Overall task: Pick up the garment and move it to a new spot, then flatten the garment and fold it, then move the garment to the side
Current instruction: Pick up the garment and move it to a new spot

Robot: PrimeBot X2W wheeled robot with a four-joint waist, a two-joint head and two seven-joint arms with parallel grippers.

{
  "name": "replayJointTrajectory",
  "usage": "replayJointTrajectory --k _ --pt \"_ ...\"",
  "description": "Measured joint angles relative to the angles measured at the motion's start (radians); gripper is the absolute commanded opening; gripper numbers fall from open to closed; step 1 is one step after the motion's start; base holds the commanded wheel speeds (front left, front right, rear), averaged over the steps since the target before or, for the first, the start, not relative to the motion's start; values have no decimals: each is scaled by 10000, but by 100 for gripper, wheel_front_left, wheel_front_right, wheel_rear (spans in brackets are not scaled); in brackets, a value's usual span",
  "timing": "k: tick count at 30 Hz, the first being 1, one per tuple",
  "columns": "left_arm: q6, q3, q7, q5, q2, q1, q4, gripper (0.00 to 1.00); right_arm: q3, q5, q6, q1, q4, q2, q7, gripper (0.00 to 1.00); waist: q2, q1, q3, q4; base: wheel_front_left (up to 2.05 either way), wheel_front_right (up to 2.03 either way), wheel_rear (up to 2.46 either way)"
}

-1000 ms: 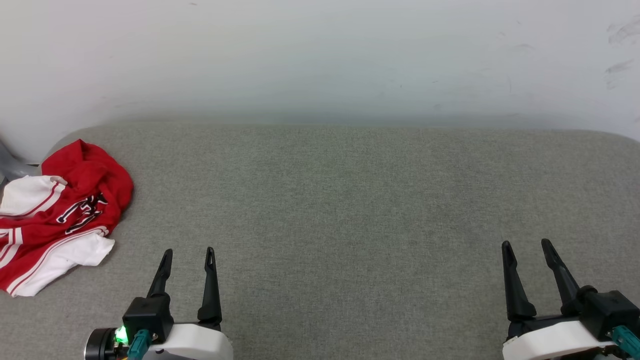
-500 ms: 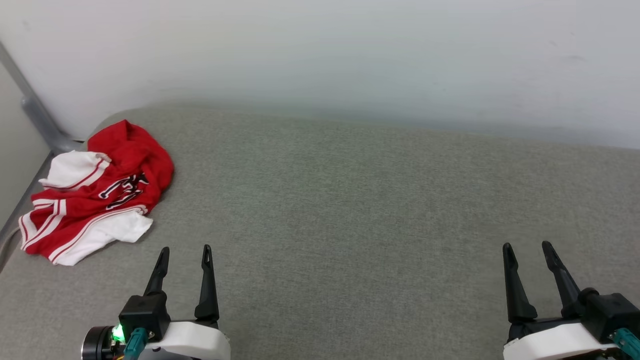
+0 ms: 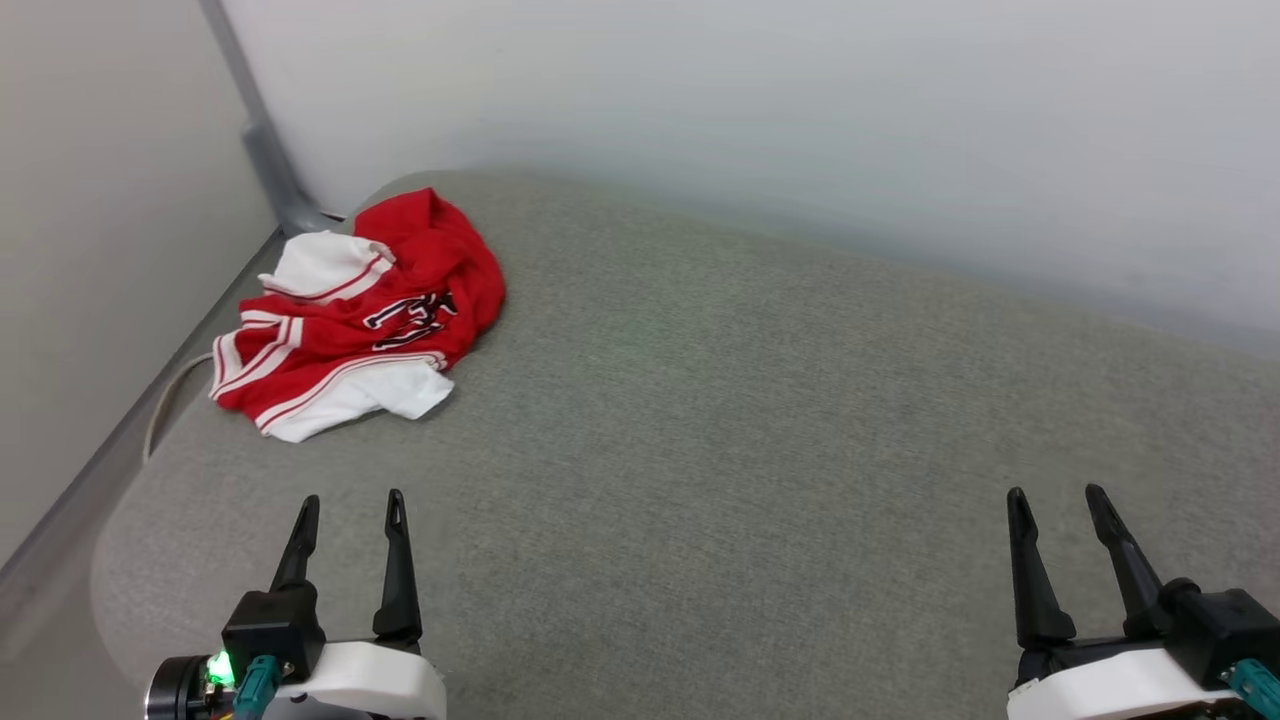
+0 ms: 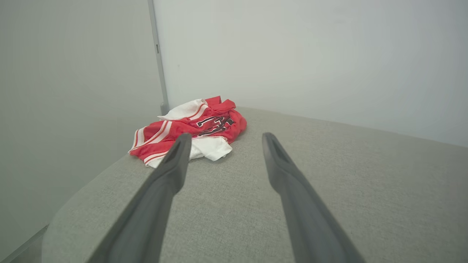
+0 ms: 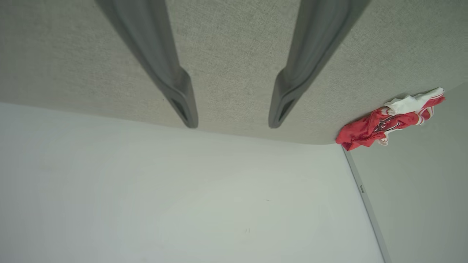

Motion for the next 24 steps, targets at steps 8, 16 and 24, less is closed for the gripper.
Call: replayJointTrajectory --k 8,16,24 --pt "-67 173 0 13 0 -1 25 100 77 36 0 12 -27 2 -2 100 0 0 -47 1173 0 0 0" --pt "35 439 0 -104 4 100 -82 100 332 -29 2 -64 0 8 -2 100 0 0 58 1848 0 0 0" --pt "117 420 0 -165 -2 224 -150 100 391 -69 2 -118 21 6 0 100 0 0 111 1885 0 0 0"
